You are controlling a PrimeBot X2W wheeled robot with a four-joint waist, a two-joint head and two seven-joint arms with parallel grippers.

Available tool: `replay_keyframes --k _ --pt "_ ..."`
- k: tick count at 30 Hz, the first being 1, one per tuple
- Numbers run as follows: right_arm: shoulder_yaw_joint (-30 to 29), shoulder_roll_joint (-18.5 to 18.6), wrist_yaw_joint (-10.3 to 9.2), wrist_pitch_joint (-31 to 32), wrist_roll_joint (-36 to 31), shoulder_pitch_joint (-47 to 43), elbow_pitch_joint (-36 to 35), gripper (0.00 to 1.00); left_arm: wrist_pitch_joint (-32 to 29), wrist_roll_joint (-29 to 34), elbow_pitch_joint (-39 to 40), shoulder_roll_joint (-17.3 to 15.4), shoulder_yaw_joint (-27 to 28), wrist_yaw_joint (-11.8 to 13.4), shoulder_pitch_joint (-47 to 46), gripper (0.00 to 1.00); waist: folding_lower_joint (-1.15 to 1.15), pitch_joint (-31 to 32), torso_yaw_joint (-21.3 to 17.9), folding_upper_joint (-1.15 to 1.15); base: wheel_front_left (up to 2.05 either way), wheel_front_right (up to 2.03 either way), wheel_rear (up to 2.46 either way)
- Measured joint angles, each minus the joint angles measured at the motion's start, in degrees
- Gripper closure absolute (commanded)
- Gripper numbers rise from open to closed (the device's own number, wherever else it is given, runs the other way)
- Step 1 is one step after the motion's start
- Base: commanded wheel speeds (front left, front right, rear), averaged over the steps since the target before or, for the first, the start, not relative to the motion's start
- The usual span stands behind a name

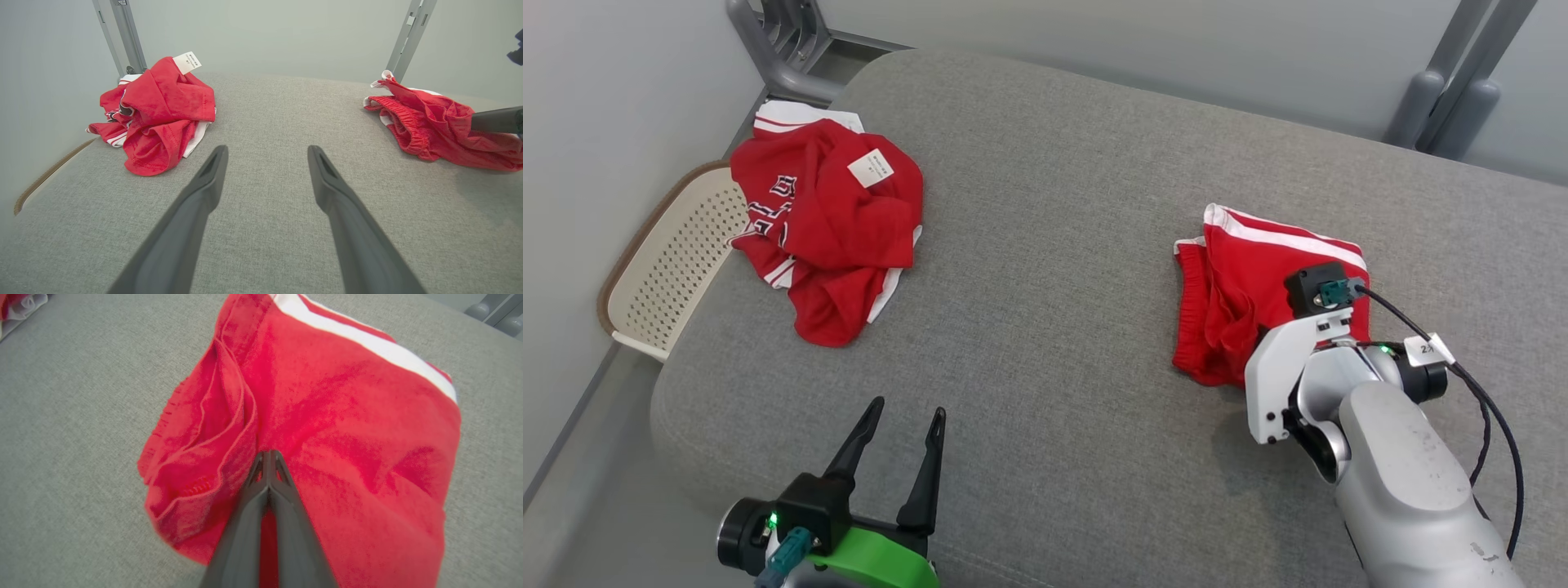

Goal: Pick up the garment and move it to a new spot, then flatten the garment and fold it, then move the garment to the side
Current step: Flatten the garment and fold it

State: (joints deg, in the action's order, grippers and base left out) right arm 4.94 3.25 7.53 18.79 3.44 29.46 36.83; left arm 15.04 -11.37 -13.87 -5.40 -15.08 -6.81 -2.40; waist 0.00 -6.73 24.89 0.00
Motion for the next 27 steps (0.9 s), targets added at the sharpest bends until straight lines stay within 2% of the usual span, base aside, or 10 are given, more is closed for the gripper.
replay_keyframes --k 4,8,13,23,24,25,26,27 --pt "1.8 -0.3 0.00 -0.3 0.8 -1.0 0.2 1.00 0.0 0.0 -0.2 0.2 0.0 0.0 0.0 0.00 0.00 0.1 0.8 0.00 0.00 0.00 0.00" --pt "5.3 -0.3 0.00 -1.3 4.5 -1.0 0.6 1.00 0.0 0.0 -0.6 0.2 0.0 -0.1 0.0 0.00 0.00 0.3 1.5 0.00 0.00 0.00 0.00" --pt "8.8 -0.4 -0.01 -1.9 7.0 -0.2 3.4 1.00 0.0 0.1 -0.9 0.2 0.0 -0.2 0.0 0.00 0.00 0.6 2.4 0.00 0.00 0.00 0.00" --pt "16.2 -0.5 0.00 -2.0 17.0 3.4 4.5 1.00 0.0 0.4 -0.6 0.0 1.1 -0.2 0.6 0.00 0.00 1.9 2.2 0.00 0.00 0.00 0.00" --pt "16.1 -0.5 0.00 -1.5 17.4 4.2 4.4 0.78 0.0 0.4 -0.4 -0.1 1.4 -0.2 0.6 0.00 0.00 2.1 1.9 0.00 0.00 0.00 0.00" --pt "15.6 -0.5 0.00 -1.2 17.6 5.0 4.2 0.46 0.0 0.4 -0.2 -0.2 1.6 -0.2 0.6 0.00 0.00 2.3 1.5 0.00 0.00 0.00 0.00" --pt "14.2 -0.6 0.00 -1.0 17.6 5.8 4.1 0.00 0.0 0.5 0.2 -0.3 1.7 0.0 0.7 0.00 0.00 2.4 1.2 0.00 0.00 0.00 0.00" --pt "12.6 -0.6 0.00 -0.6 17.4 6.7 4.1 0.00 0.0 0.8 0.9 -0.4 2.1 0.2 0.7 0.00 0.00 2.6 0.8 0.00 0.00 0.00 0.00"
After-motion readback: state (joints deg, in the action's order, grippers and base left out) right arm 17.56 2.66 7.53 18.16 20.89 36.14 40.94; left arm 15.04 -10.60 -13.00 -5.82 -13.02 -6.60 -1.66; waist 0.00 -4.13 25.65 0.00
